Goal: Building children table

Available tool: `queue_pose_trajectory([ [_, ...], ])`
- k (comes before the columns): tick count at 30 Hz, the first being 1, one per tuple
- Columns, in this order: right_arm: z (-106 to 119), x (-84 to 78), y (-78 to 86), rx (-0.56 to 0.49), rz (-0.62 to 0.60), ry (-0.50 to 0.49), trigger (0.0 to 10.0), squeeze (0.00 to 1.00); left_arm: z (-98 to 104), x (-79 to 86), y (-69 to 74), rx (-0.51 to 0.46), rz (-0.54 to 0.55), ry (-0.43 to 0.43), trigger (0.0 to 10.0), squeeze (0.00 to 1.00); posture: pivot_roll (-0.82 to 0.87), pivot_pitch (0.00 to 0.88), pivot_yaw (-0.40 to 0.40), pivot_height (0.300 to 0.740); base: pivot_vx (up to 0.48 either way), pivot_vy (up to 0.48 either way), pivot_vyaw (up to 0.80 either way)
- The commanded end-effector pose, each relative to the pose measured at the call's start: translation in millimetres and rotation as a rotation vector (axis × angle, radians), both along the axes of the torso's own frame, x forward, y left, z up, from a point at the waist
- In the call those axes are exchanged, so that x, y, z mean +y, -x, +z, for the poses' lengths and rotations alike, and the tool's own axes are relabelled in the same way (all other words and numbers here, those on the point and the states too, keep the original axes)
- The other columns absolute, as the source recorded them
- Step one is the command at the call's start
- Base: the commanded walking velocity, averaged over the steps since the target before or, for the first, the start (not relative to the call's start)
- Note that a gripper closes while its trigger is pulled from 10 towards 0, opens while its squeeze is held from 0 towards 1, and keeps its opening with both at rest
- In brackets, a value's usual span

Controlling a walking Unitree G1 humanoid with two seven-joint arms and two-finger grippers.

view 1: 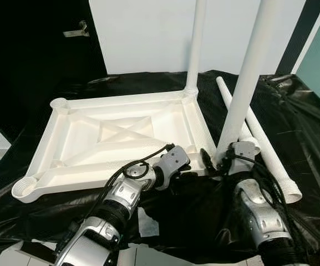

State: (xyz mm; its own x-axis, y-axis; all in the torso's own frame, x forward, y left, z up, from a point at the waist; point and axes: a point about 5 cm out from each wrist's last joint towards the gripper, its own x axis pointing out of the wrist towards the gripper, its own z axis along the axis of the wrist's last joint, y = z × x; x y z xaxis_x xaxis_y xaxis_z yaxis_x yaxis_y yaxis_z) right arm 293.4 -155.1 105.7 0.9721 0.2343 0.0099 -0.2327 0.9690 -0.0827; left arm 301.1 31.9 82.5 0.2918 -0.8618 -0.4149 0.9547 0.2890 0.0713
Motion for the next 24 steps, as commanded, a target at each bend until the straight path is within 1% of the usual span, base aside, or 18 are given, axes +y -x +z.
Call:
queue_pose_trajectory([
  [1, 4, 3.5, -1.4, -0.013, 0.031, -0.009, 10.0, 0.00, -50, 6.8, 29.7, 0.220, -0.040, -0.122, 10.0, 0.00, -0.07, 0.000, -0.007, 0.740, 0.000, 0.000, 0.00],
  [2, 5, 2.3, -0.9, -0.013, 0.062, 0.000, 10.0, 0.00, -50, 6.9, 29.9, 0.220, -0.040, -0.121, 10.0, 0.00, -0.07, 0.000, -0.007, 0.740, 0.000, 0.000, 0.00],
  [3, 7, -0.1, -0.3, 0.004, 0.127, 0.005, 10.0, 0.00, -50, 7.7, 30.2, 0.222, -0.039, -0.122, 10.0, 0.00, -0.06, 0.000, -0.003, 0.740, 0.000, 0.000, 0.00],
  [4, 7, -0.1, -0.3, 0.004, 0.127, 0.005, 10.0, 0.00, -50, 7.7, 30.2, 0.222, -0.039, -0.122, 10.0, 0.00, -0.06, 0.000, -0.003, 0.740, 0.000, 0.000, 0.00],
  [6, 11, -4.3, 0.4, 0.033, 0.238, 0.002, 10.0, 0.00, -51, 9.0, 30.2, 0.224, -0.038, -0.125, 10.0, 0.00, -0.06, 0.000, -0.002, 0.740, 0.000, 0.000, 0.00],
  [7, 11, -4.3, 0.4, 0.033, 0.238, 0.002, 10.0, 0.00, -51, 9.0, 30.2, 0.224, -0.038, -0.125, 10.0, 0.00, -0.06, 0.000, -0.002, 0.740, 0.000, 0.000, 0.00],
  [8, 14, -5.8, 1.2, 0.049, 0.304, 0.007, 10.0, 0.00, -50, 9.4, 30.0, 0.223, -0.038, -0.125, 10.0, 0.00, -0.07, 0.000, -0.002, 0.740, 0.000, 0.000, 0.00],
  [9, 16, -7.0, 3.0, 0.079, 0.379, 0.004, 9.4, 0.00, -50, 9.5, 29.6, 0.222, -0.037, -0.126, 10.0, 0.00, -0.07, 0.000, -0.002, 0.740, 0.000, 0.000, 0.00],
  [11, 16, -7.0, 3.0, 0.079, 0.379, 0.004, 9.4, 0.00, -50, 9.5, 29.6, 0.222, -0.037, -0.126, 10.0, 0.00, -0.07, 0.000, -0.002, 0.740, 0.000, 0.000, 0.00],
  [12, 17, -7.7, 4.5, 0.099, 0.428, 0.001, 9.4, 0.00, -50, 9.6, 29.4, 0.221, -0.038, -0.126, 10.0, 0.00, -0.07, 0.000, -0.002, 0.740, 0.000, 0.000, 0.00],
  [13, 19, -7.9, 7.2, 0.110, 0.486, 0.023, 3.6, 0.00, -50, 9.5, 29.1, 0.221, -0.038, -0.125, 10.0, 0.00, -0.06, 0.000, -0.001, 0.740, 0.000, 0.000, 0.00],
  [14, 19, -7.9, 7.2, 0.110, 0.486, 0.023, 3.6, 0.00, -50, 9.5, 29.1, 0.221, -0.038, -0.125, 10.0, 0.00, -0.06, 0.000, -0.001, 0.740, 0.000, 0.000, 0.00],
  [15, 22, -9.1, 8.7, 0.118, 0.528, 0.044, 0.0, 0.00, -50, 9.4, 28.9, 0.221, -0.037, -0.124, 10.0, 0.00, -0.07, 0.000, -0.001, 0.740, 0.000, 0.000, 0.00],
  [19, 24, -11.9, 8.1, 0.139, 0.560, 0.084, 0.0, 0.00, -49, 9.5, 29.0, 0.221, -0.038, -0.123, 10.0, 0.00, -0.07, 0.000, 0.000, 0.740, 0.000, 0.000, 0.00],
  [21, 19, -16.8, 5.3, 0.177, 0.554, 0.116, 0.0, 0.00, -49, 9.3, 29.0, 0.220, -0.038, -0.123, 10.0, 0.00, -0.06, 0.000, 0.001, 0.740, 0.000, 0.000, 0.00],
  [24, 18, -15.9, 4.6, 0.179, 0.538, 0.096, 0.0, 0.00, -49, 9.6, 29.1, 0.221, -0.037, -0.121, 10.0, 0.00, -0.06, 0.000, 0.000, 0.740, 0.000, 0.000, 0.00],
])
